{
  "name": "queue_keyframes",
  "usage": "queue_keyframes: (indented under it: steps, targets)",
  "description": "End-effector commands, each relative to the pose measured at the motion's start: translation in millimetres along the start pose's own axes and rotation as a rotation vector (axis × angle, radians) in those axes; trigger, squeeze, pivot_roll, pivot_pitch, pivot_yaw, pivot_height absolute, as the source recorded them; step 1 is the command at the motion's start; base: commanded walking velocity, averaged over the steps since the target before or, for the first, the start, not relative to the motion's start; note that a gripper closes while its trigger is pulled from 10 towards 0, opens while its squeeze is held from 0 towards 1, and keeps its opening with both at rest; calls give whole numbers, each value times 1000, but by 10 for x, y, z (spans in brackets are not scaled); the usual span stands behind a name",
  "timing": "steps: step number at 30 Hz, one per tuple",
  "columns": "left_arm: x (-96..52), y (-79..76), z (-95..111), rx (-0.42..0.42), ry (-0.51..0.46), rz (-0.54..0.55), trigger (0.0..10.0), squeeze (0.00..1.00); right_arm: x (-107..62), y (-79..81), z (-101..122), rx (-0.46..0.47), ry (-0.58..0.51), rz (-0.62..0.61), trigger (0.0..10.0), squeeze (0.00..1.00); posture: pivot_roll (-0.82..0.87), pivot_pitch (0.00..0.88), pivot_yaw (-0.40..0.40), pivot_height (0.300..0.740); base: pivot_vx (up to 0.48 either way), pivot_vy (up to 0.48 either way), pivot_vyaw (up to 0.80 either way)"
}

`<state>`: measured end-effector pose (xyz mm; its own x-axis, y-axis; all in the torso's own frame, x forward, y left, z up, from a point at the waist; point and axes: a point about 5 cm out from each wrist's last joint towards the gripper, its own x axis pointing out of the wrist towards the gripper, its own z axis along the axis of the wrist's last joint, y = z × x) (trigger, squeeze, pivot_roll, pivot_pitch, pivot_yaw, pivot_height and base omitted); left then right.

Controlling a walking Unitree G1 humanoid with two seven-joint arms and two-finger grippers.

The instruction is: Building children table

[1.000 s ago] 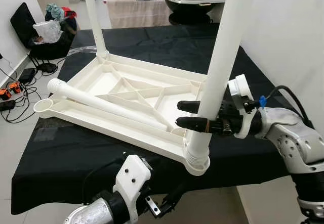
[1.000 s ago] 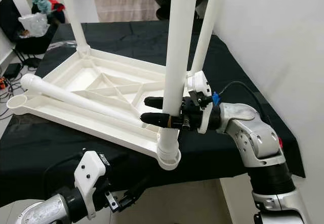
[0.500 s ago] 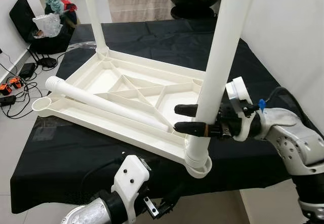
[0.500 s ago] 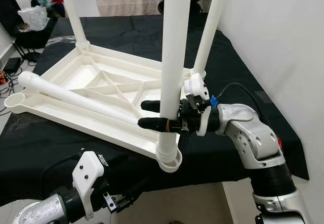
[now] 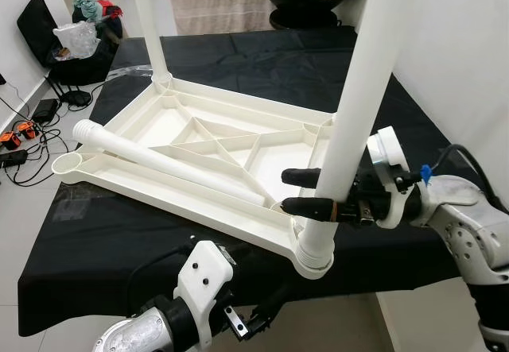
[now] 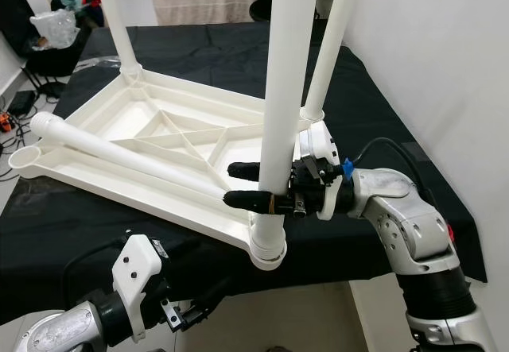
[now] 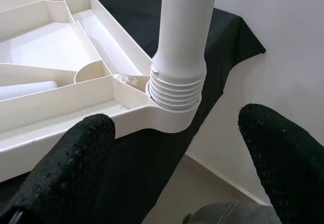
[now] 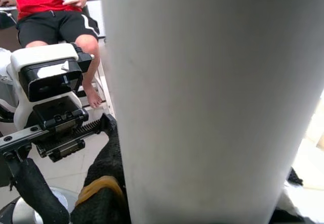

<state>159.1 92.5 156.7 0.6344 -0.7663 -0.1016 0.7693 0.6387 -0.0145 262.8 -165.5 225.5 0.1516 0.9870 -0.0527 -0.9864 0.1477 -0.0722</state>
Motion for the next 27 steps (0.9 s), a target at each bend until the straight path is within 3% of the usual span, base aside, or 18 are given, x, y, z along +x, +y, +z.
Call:
queue_keyframes:
  steps: [1, 15, 27]
  targets:
    - [-24, 15, -21, 8, 20, -4, 10000, 0, 31, 87, 18, -18, -12, 81, 10000, 0, 80, 109, 2, 740, 0, 0, 0]
    - [-36, 47, -2, 20, 20, 4, 10000, 0, 63, 75, -220, -13, 87, 28, 10000, 0, 87, 111, 4, 740, 0, 0, 0]
    - [-27, 44, 15, 29, 16, 7, 10000, 0, -56, 41, -172, -11, 107, 27, 10000, 0, 82, 113, 1, 740, 0, 0, 0]
